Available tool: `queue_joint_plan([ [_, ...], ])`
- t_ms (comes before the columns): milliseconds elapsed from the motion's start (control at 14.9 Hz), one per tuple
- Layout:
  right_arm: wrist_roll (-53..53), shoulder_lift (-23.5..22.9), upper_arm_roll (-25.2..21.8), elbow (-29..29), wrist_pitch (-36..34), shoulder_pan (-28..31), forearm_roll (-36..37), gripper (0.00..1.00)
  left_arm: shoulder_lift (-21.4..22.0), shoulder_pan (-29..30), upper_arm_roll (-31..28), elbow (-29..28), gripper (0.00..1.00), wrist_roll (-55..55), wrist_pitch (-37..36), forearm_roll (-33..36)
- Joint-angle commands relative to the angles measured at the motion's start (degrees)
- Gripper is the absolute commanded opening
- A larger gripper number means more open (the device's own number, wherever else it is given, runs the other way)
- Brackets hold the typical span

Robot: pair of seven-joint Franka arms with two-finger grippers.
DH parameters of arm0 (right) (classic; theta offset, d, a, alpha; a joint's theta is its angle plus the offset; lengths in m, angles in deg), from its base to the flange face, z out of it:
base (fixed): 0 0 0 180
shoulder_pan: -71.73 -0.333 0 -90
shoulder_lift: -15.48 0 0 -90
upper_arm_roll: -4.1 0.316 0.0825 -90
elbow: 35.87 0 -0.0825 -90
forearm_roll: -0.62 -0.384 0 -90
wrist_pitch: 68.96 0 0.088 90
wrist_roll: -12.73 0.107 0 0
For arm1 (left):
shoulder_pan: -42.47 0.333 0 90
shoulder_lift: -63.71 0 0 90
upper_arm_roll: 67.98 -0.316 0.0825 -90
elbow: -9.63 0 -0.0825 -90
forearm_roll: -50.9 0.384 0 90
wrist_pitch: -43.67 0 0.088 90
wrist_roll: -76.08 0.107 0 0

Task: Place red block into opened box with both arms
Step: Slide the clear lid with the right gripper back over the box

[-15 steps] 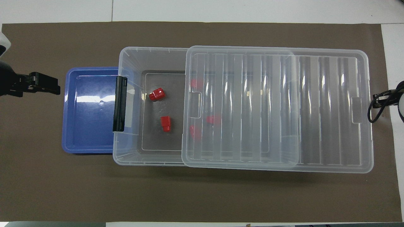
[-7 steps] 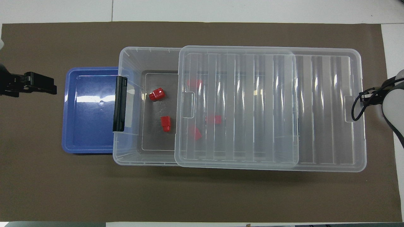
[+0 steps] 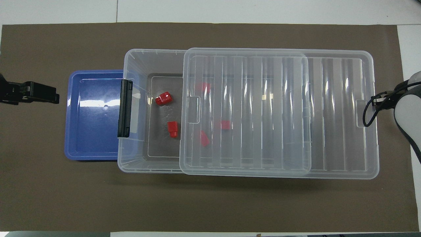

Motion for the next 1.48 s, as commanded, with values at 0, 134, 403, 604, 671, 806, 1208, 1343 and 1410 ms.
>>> queue_joint_plan([
  [0, 3.4, 1.8, 2.4, 2.3, 1.6, 0.4, -0.8, 0.00, 1.3, -1.5, -2.1, -1.6, 1.00, 1.5, -0.6, -0.9],
  [134, 4.7, 1.5, 3.3, 2.3, 1.6, 0.4, -0.8, 0.00, 1.3, -1.4, -2.1, -1.5, 1.00, 1.5, -0.6, -0.9],
  [403, 8.0, 1.7, 5.5, 3.3, 3.1, 0.4, -0.8, 0.00, 1.2, -1.1, -1.9, -2.0, 1.00, 1.2, -0.7, -0.9],
  [604, 11.0, 1.7, 7.4, 3.4, 3.1, 0.4, -0.8, 0.00, 1.6, -1.3, -1.9, -2.1, 1.00, 0.9, -1.0, -0.8],
  [671, 11.0, 1.7, 7.4, 3.6, 3.1, 0.4, -0.8, 0.00, 1.9, -1.1, -1.9, -2.3, 1.00, 0.9, -2.6, -0.8],
  [806, 11.0, 1.8, 7.5, 4.0, 3.4, 0.4, -0.9, 0.00, 2.2, -0.8, -1.9, -2.5, 1.00, 1.2, -4.6, -0.8],
  [1208, 13.9, 2.2, 9.6, 5.1, 5.2, 0.4, -1.6, 0.00, 3.5, -0.7, -1.9, -2.2, 1.00, 0.9, -4.9, -0.8],
  [1343, 14.7, 2.2, 10.2, 5.1, 5.2, 0.4, -1.6, 0.00, 3.9, -0.7, -1.9, -2.2, 1.00, 1.0, -4.9, -0.8],
  [1410, 15.2, 2.2, 10.3, 5.1, 5.2, 0.4, -1.6, 0.00, 4.2, -0.7, -1.9, -2.3, 1.00, 0.9, -4.9, -0.8],
])
